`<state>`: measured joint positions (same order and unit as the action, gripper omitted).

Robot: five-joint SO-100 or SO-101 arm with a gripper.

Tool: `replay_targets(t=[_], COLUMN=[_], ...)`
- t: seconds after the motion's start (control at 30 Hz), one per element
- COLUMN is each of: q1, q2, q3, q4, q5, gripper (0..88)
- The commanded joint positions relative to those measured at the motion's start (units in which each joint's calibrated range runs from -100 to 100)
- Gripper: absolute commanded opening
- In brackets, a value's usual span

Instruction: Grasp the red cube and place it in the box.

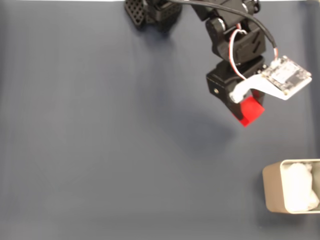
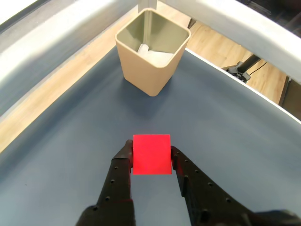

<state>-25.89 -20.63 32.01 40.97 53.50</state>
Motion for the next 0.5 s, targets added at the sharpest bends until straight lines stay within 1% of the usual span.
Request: replay_targets(t=[0.0, 0.47], q1=[0.5, 0.6], q2=[1.8, 15.3], q3=[-10.7, -34.3], q4=[2.6, 5.8], q5=[-0.4, -0.2], gripper=[3.4, 3.9])
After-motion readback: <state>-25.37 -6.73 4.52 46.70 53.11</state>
